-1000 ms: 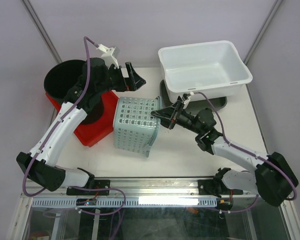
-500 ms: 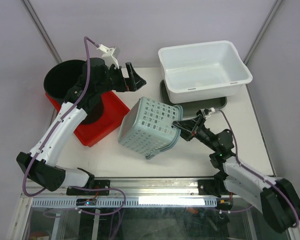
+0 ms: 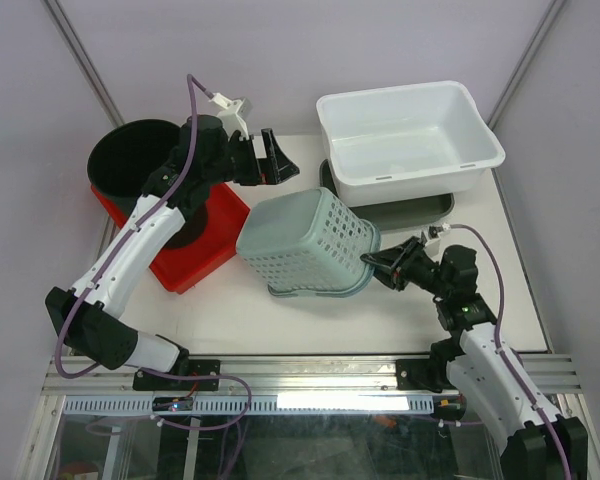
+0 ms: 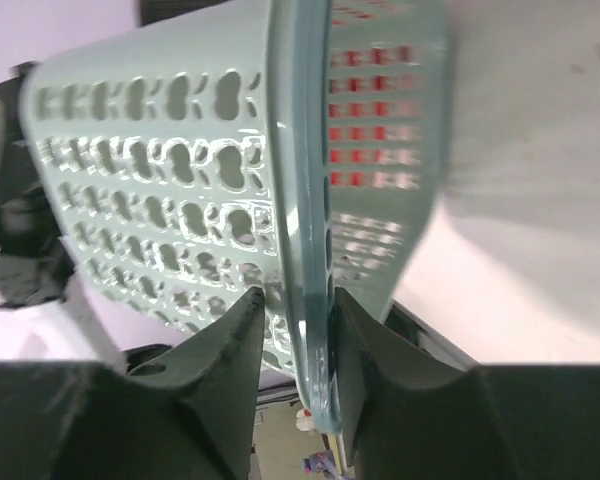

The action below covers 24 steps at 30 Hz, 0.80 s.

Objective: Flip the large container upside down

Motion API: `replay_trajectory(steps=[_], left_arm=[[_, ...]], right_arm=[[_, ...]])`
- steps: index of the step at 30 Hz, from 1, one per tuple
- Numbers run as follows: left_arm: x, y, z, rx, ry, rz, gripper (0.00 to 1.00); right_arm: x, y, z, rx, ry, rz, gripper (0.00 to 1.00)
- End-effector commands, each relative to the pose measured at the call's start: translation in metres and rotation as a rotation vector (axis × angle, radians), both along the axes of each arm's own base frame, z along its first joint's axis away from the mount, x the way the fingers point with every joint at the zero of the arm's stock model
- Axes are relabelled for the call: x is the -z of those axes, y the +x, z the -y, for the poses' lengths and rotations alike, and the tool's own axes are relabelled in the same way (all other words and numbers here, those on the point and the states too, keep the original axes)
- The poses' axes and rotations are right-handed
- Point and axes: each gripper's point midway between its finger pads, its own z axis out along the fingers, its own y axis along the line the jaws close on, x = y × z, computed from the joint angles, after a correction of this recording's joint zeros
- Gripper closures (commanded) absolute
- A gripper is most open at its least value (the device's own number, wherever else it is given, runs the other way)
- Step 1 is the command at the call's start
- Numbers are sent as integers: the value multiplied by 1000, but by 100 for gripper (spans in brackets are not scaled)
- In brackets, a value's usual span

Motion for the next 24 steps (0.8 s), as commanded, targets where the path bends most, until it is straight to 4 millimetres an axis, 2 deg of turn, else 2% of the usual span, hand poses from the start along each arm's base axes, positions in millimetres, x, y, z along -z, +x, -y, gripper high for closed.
replay_trajectory(steps=[1,5,11,13,14,17,19,21,24], left_arm=[[-13,-2,3,25,-36,29,1],[-7,-1,5,31,-32,14,1],[-5,-2,6,39,-31,12,1],[-5,-2,7,41,-33,11,1],[6,3,9,41,-22,-14,1],[11,4,9,46,-13,-21,1],[12,4,6,39,7,-9,1],[14,4,3,28,28,-5,1],[18,4,2,27,39,-16,1]], right_arm=[[32,-17,4,-77,-141,-69,63],[38,-14,11,-60,-204,-82,58],[49,-13,25,-27,-332,-119,43],[52,-13,29,-17,-377,-124,42],[54,-13,32,-10,-400,-128,41],[59,-11,39,5,-459,-128,40],[67,-11,46,23,-511,-154,39],[74,-11,57,40,-593,-168,33],[79,-10,72,71,-690,-200,31]])
